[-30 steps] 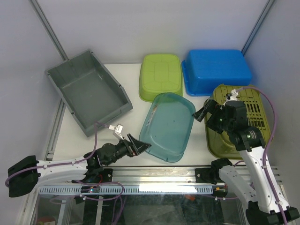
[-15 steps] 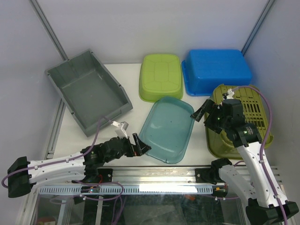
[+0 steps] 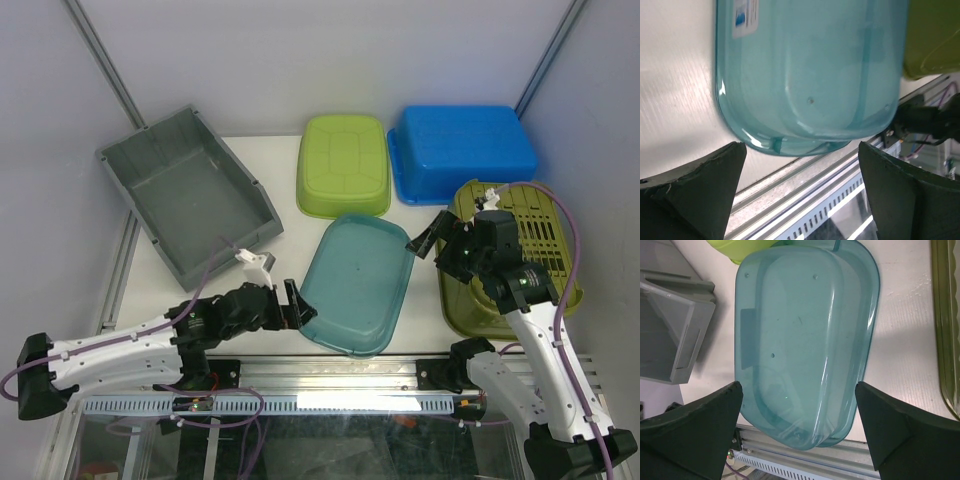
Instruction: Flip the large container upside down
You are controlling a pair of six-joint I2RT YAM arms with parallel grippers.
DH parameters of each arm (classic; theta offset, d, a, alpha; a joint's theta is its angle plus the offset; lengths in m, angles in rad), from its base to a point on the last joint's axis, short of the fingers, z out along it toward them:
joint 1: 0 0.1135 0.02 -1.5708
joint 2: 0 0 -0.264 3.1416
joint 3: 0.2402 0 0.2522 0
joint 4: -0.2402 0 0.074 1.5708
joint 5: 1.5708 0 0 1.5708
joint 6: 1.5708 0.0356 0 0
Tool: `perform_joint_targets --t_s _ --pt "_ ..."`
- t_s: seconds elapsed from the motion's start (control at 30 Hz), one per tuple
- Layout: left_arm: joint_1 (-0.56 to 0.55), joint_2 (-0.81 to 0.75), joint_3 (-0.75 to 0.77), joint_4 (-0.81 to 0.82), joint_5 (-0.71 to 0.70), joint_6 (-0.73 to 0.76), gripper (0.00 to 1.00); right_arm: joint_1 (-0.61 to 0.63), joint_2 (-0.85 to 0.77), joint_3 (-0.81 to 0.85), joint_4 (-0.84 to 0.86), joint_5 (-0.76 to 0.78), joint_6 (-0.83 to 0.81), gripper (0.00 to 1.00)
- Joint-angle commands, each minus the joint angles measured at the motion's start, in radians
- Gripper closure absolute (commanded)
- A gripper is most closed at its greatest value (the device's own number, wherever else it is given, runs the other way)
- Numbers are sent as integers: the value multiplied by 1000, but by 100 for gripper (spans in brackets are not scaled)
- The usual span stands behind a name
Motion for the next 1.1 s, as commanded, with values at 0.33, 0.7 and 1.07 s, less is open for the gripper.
perform_joint_targets --t_s 0.33,0.7,1.07 --pt "39 126 73 152 208 52 1 -2 -33 6 29 -16 -10 1" --pt "39 542 285 483 434 187 1 -2 -45 -46 10 -36 -13 1" --pt "248 402 758 -317 220 464 1 -2 -36 -8 27 -57 -70 1"
